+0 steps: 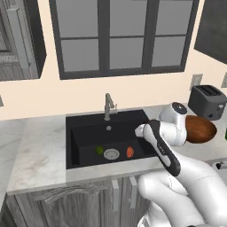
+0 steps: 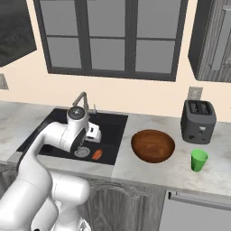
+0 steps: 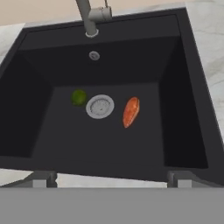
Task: Remove the lime and sweet potato from the sink. Then move the bowl and cup from the counter to the sink for washing.
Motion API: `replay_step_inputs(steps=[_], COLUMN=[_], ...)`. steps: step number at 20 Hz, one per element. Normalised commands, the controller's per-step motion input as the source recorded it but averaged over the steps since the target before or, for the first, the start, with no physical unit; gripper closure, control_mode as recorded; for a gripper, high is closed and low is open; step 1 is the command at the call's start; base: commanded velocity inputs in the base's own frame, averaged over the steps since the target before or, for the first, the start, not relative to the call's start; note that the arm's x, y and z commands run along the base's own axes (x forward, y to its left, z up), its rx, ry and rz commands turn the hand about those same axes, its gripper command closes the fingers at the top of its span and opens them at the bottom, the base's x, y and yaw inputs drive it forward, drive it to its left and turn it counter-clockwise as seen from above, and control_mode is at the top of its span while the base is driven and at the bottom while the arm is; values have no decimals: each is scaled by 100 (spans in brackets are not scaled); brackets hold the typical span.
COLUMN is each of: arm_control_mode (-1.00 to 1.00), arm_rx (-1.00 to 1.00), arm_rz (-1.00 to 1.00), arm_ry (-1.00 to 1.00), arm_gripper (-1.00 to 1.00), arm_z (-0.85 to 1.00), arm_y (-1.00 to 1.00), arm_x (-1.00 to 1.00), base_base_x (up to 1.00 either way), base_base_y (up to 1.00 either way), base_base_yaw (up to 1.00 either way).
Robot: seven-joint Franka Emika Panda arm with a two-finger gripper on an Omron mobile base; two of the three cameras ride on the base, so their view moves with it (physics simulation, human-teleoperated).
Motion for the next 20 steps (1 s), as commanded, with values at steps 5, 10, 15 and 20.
replay_step_inputs(steps=[5, 10, 15, 20], arm_control_mode=[-100, -100, -100, -100], arm_rx=[-1, 0, 0, 0], arm_rz=[-4, -6, -7, -4], arm_ry=[5, 2, 3, 3], arm_gripper=[-100, -100, -100, -100], arm_z=[-14, -15, -16, -18], arm_y=[3, 6, 2, 0], arm_x=[11, 11, 9, 6], base_base_x=[0, 0, 0, 0], base_base_y=[0, 0, 0, 0], base_base_yaw=[0, 0, 0, 0])
